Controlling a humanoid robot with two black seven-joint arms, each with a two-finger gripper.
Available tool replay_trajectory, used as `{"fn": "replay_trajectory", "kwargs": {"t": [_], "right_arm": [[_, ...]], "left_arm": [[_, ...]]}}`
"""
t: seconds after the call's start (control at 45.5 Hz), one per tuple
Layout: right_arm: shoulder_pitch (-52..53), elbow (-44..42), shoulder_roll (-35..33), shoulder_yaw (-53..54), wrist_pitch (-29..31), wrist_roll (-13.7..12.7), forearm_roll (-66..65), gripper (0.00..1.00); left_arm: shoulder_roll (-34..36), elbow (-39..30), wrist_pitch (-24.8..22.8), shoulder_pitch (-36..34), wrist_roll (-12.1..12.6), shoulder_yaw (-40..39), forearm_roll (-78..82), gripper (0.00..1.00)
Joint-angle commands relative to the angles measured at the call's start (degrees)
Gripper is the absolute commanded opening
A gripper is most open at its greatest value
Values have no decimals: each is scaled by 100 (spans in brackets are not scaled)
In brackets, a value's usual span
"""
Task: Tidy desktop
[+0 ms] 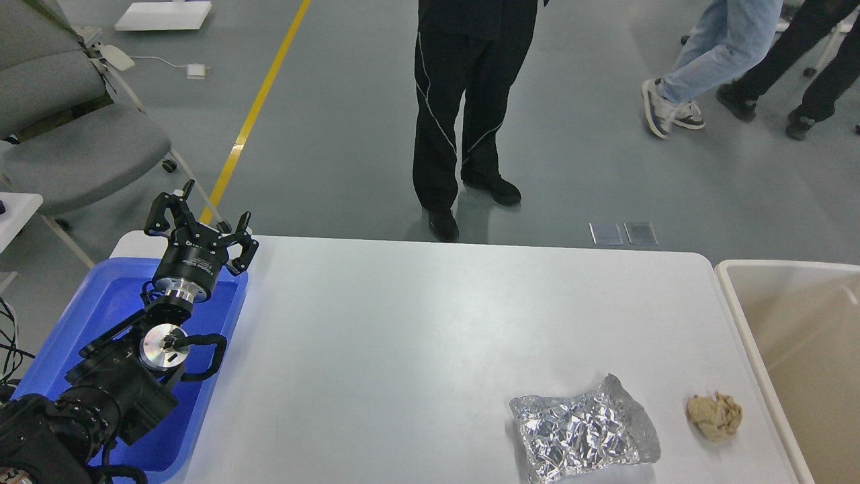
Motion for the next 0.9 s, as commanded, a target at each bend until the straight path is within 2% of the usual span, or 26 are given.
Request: {"fn": "replay_trajectory", "kwargs": {"t": [0.0, 0.11, 0.33, 0.418, 0.505, 0.571, 0.659, 0.703, 0.879], "right_arm": [[-50, 1270, -125, 1084, 64, 2, 135, 100], [-94, 1586, 51, 1506, -24, 46, 135, 100], [-340, 2808, 253, 2034, -33, 186, 126, 100], [-340, 2853, 551, 2078, -68, 204, 126, 100], [-331, 2721, 1052, 2201, -357, 239, 117, 100], [-340, 2580, 1360, 2437, -499, 458, 117, 100], [-454, 2571, 1668, 2684, -499, 1038, 117, 100], [-524, 2580, 1765, 2693, -490, 1188, 109, 100], [-542, 2335, 1897, 2588, -499, 1197, 29, 100]], "left_arm": [[0, 0, 0, 0, 3, 0, -3, 100], [0, 0, 0, 0, 4, 0, -3, 100], [0, 0, 0, 0, -5, 0, -3, 100], [0, 0, 0, 0, -5, 0, -3, 100], [0, 0, -9, 0, -5, 0, -3, 100], [0, 0, -9, 0, -5, 0, -3, 100], [0, 0, -9, 0, -5, 0, -3, 100], [0, 0, -9, 0, 3, 0, -3, 100], [0, 0, 0, 0, -5, 0, -3, 100]]}}
